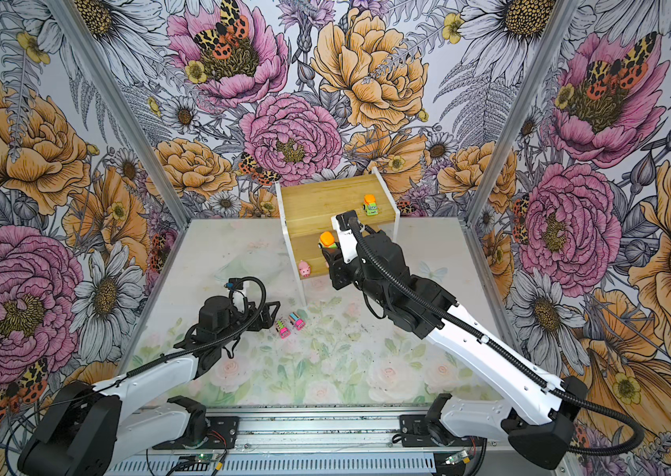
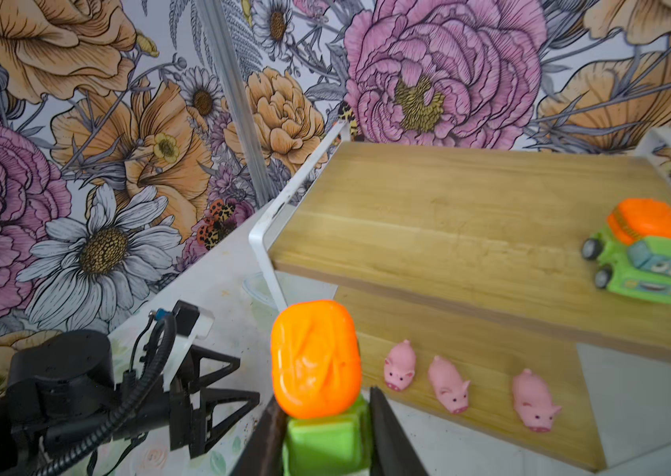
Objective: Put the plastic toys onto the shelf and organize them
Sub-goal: 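Lift the green truck with the right gripper toward the upper shelf board, then lower the truck onto the upper board and open the right gripper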
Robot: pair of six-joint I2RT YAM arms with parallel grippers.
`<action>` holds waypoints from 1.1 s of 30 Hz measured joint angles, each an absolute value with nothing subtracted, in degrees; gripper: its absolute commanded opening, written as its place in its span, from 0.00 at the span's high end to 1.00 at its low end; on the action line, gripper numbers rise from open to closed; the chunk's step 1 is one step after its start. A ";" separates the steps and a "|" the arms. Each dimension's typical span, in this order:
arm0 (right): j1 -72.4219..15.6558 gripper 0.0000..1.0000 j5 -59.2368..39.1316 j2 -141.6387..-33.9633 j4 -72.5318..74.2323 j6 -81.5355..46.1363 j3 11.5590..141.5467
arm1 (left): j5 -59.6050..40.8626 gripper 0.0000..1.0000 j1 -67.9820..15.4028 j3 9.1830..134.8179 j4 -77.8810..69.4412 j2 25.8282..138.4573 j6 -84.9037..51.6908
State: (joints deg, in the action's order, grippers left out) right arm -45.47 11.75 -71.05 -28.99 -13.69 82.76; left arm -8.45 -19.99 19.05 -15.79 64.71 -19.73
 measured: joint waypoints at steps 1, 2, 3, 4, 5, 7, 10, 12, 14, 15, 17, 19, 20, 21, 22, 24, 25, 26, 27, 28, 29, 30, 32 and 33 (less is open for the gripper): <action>-44.42 0.80 12.43 -72.40 -29.63 -13.58 85.23 | -8.45 0.01 -19.99 19.05 -15.79 64.71 -19.62; -43.22 0.80 13.30 -74.00 -30.33 -13.56 88.03 | -8.47 0.01 -19.94 19.05 -15.79 64.69 -19.53; -42.04 0.80 14.24 -75.72 -31.11 -13.58 90.98 | -8.49 0.01 -19.94 19.05 -15.79 64.69 -19.53; -41.19 0.80 14.98 -77.14 -31.77 -13.58 93.30 | -8.58 0.01 -19.94 19.05 -15.77 64.60 -19.53; -40.23 0.80 15.86 -78.91 -32.58 -13.63 96.18 | -8.69 0.01 -19.94 19.05 -15.77 64.49 -19.53; -38.65 0.80 17.19 -81.97 -33.71 -13.82 100.86 | -8.86 0.01 -19.94 19.05 -15.79 64.31 -19.53; -36.71 0.80 18.04 -86.08 -35.33 -14.33 106.28 | -9.10 0.01 -19.94 19.05 -15.79 64.05 -19.51; -35.70 0.80 18.28 -88.33 -36.23 -15.07 108.42 | -9.13 0.01 -19.90 19.05 -15.77 63.94 -19.53; -34.94 0.80 18.35 -89.89 -37.06 -15.88 109.14 | -9.30 0.01 -19.84 19.05 -15.79 63.83 -19.53; -34.68 0.80 18.33 -90.52 -37.50 -16.21 109.19 | -9.34 0.01 -19.84 19.05 -15.79 63.83 -19.53; -34.13 0.80 18.22 -91.66 -38.50 -17.10 109.19 | -9.52 0.01 -19.84 19.05 -15.75 63.83 -19.53; -33.74 0.80 17.91 -92.36 -39.31 -17.80 109.16 | -9.54 0.01 -19.84 19.05 -15.73 63.83 -19.53; -33.65 0.80 17.72 -92.58 -39.59 -18.20 109.08 | -9.54 0.01 -19.84 19.05 -15.73 63.83 -19.51; -33.56 0.80 17.69 -92.62 -39.68 -18.46 108.95 | -9.54 0.01 -19.79 19.05 -15.73 63.83 -19.51; -33.45 0.80 17.50 -92.66 -39.86 -18.65 108.81 | -9.54 0.01 -19.75 19.05 -15.73 63.83 -19.51; -33.28 0.80 17.08 -92.66 -39.99 -19.07 108.49 | -9.54 0.01 -19.62 19.05 -15.70 63.83 -19.51; -33.28 0.80 16.67 -92.66 -40.03 -19.20 108.27 | -9.54 0.01 -19.62 19.05 -15.70 63.83 -19.51; -33.21 0.80 16.29 -92.66 -40.10 -19.33 108.03 | -9.56 0.01 -19.62 19.05 -15.68 63.83 -19.51; -32.99 0.80 15.86 -92.68 -40.10 -19.51 107.79 | -9.54 0.01 -19.62 19.05 -15.68 63.83 -19.51; -32.88 0.80 15.42 -92.73 -40.10 -19.70 107.55 | -9.54 0.01 -19.62 19.05 -15.66 63.83 -19.51; -32.77 0.80 14.92 -92.73 -40.10 -19.84 107.18 | -9.54 0.01 -19.62 19.05 -15.66 63.83 -19.51; -32.64 0.80 14.55 -92.73 -40.12 -19.94 106.89 | -9.54 0.01 -19.62 19.05 -15.66 63.83 -19.51; -32.64 0.80 13.54 -92.73 -40.10 -20.16 106.10 | -9.54 0.01 -19.62 19.05 -15.66 63.83 -19.51; -32.64 0.80 13.21 -92.73 -40.10 -20.18 105.75 | -9.56 0.01 -19.62 19.05 -15.66 63.83 -19.51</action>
